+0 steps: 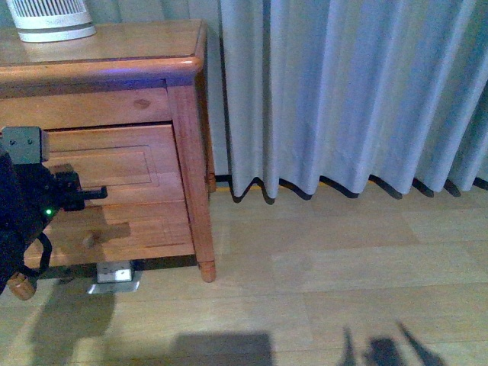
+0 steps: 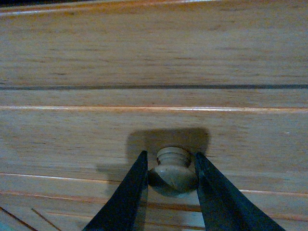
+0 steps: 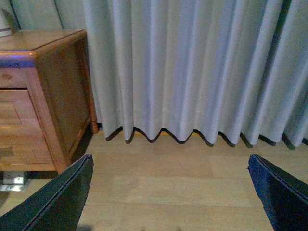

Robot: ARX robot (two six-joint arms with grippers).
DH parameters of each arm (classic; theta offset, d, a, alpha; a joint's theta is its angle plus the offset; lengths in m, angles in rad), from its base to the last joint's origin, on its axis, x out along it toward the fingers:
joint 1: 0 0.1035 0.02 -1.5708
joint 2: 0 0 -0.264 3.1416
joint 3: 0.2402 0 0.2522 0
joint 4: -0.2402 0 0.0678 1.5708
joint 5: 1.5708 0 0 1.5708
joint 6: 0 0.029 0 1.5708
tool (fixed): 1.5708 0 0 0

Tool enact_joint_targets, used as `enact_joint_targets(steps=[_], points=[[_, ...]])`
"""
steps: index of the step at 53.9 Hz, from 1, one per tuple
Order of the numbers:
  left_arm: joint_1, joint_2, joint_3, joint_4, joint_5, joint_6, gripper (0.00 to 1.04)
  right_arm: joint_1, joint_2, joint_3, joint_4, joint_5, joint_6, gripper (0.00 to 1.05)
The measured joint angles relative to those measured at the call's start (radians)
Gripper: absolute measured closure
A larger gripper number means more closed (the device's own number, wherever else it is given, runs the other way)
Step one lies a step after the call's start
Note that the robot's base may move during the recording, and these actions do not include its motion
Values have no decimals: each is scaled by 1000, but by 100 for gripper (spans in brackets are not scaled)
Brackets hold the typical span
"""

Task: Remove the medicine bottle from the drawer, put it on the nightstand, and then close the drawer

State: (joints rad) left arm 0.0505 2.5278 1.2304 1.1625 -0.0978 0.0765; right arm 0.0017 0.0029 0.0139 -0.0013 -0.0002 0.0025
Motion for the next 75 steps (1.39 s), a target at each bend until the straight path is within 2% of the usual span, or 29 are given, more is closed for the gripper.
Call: enact_joint_targets(steps=[14, 33, 75], points=[[2, -13, -22, 23, 3, 2, 80, 0, 0, 0, 0, 0, 0, 7], [2, -108, -352, 225, 7, 13, 80, 0, 0, 0, 0, 0, 0, 7], [-6, -125, -398, 231, 3, 19, 80, 0, 0, 0, 0, 0, 0, 7]])
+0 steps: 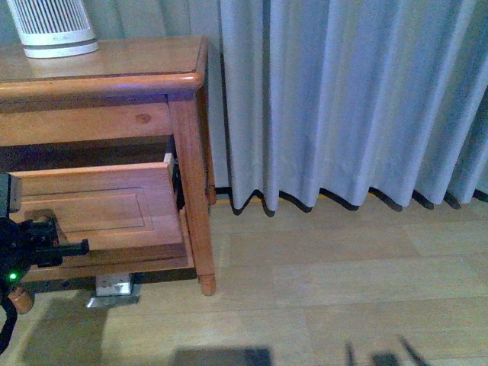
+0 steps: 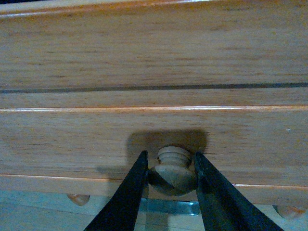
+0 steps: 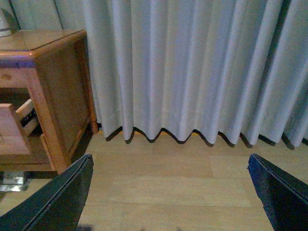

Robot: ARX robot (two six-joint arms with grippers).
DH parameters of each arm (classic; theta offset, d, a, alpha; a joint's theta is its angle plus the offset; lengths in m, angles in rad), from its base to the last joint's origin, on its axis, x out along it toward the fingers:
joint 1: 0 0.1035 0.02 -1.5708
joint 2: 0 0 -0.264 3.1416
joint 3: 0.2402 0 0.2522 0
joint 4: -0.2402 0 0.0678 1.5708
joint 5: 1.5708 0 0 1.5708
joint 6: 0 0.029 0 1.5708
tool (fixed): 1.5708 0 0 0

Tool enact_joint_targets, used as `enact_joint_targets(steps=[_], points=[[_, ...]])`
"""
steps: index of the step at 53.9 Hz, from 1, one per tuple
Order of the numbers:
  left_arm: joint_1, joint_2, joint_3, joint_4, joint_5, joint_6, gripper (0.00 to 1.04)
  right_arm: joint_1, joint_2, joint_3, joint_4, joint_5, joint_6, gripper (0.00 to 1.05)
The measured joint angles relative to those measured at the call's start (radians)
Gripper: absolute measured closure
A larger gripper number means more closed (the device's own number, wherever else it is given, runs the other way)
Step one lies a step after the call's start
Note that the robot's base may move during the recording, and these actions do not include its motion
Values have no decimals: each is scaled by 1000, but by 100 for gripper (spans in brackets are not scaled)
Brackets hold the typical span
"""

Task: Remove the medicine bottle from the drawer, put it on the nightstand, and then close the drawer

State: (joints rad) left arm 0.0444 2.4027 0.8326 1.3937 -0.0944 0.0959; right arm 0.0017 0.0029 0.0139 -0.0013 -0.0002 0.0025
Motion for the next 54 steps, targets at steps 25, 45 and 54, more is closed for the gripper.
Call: enact_joint_targets(steps=[25, 45, 54], points=[[-157, -480, -552, -177, -224, 103, 81, 0, 0, 0, 0, 0, 0, 7], [-186, -570, -554, -235, -162, 101, 45, 0, 0, 0, 0, 0, 0, 7], [-187, -765, -559, -388, -167, 100, 19, 0, 0, 0, 0, 0, 0, 7]])
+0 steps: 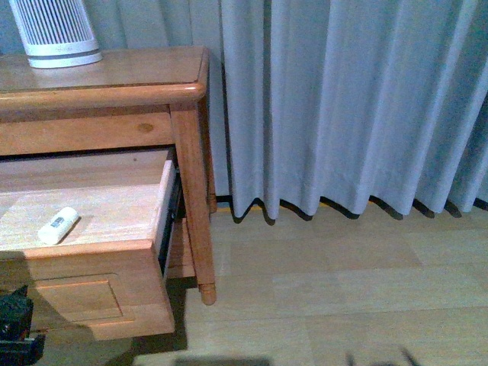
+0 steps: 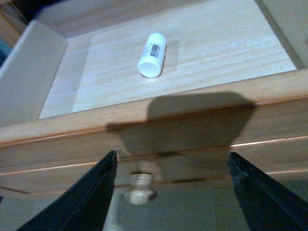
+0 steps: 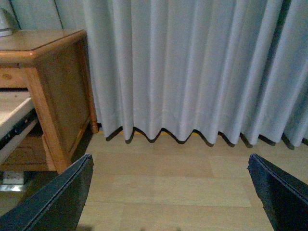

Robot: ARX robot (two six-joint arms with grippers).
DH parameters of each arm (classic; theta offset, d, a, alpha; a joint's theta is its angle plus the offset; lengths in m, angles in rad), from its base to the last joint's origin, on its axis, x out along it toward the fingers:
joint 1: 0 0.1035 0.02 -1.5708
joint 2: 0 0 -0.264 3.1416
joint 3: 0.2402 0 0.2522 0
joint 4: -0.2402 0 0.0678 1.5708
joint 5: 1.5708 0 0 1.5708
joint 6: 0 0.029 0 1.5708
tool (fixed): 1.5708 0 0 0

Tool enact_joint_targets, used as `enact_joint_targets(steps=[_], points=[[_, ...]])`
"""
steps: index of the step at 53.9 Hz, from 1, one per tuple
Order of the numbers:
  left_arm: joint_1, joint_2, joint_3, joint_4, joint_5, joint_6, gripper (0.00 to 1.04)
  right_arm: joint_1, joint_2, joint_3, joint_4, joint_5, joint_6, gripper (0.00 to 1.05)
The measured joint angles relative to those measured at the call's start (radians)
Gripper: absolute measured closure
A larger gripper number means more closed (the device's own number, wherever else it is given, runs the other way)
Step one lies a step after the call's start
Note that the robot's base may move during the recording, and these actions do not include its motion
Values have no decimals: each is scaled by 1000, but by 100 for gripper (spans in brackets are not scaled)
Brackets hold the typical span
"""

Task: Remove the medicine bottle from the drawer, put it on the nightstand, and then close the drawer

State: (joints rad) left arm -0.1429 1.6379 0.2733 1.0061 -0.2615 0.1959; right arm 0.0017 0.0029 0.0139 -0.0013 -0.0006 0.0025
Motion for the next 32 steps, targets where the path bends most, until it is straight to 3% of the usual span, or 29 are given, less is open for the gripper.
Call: enact_joint_targets(steps=[5, 24, 32], points=[[-7, -171, 0, -142, 7, 14, 5, 0, 0, 0, 0, 0, 0, 7], [62, -871, 96, -813, 48, 93, 7, 0, 0, 0, 0, 0, 0, 7], [22, -1133, 130, -1028, -37, 87, 7, 0, 0, 0, 0, 0, 0, 7]])
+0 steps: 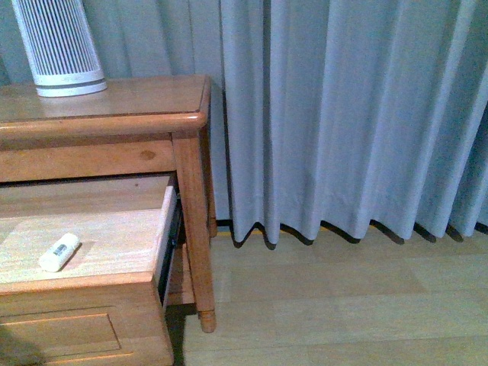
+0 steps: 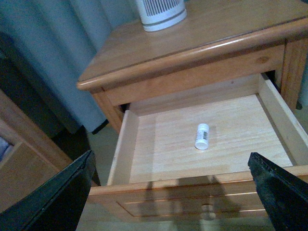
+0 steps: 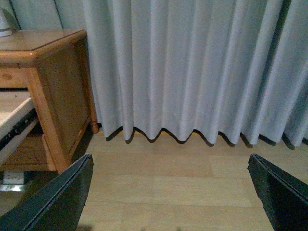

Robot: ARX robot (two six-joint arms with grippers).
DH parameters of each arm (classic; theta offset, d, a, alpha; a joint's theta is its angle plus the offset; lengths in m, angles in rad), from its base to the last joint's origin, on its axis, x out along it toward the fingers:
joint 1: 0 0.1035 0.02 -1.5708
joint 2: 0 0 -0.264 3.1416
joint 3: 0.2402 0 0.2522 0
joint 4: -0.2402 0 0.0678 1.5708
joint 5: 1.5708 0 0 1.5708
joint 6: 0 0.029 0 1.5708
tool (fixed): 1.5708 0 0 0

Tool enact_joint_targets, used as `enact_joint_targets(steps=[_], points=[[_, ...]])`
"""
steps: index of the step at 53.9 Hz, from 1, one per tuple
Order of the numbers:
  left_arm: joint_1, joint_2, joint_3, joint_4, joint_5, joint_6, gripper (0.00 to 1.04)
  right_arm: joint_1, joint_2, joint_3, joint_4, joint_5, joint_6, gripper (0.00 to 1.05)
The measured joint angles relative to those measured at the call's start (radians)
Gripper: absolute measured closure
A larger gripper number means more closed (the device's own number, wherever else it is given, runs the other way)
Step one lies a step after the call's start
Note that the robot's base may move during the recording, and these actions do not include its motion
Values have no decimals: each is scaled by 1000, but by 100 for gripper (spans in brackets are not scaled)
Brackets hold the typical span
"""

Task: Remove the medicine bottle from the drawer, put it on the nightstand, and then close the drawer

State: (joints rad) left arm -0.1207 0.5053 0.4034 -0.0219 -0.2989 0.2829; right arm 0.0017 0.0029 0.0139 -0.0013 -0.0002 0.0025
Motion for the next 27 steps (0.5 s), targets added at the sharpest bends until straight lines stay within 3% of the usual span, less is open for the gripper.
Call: enact_joint_targets(steps=[4, 8, 15, 21, 27], points=[[-62, -89, 0, -69, -84, -23, 7, 0, 0, 0, 0, 0, 0, 7], [-180, -167, -6, -108, -212, -55, 7, 0, 0, 0, 0, 0, 0, 7], [-364, -190, -31, -75, -368, -127, 7, 0, 0, 0, 0, 0, 0, 7], [-335, -245, -124, 10, -167, -221, 25, 0, 0, 0, 0, 0, 0, 7], [-265, -324, -233, 42, -79, -256, 44, 0, 0, 0, 0, 0, 0, 7]])
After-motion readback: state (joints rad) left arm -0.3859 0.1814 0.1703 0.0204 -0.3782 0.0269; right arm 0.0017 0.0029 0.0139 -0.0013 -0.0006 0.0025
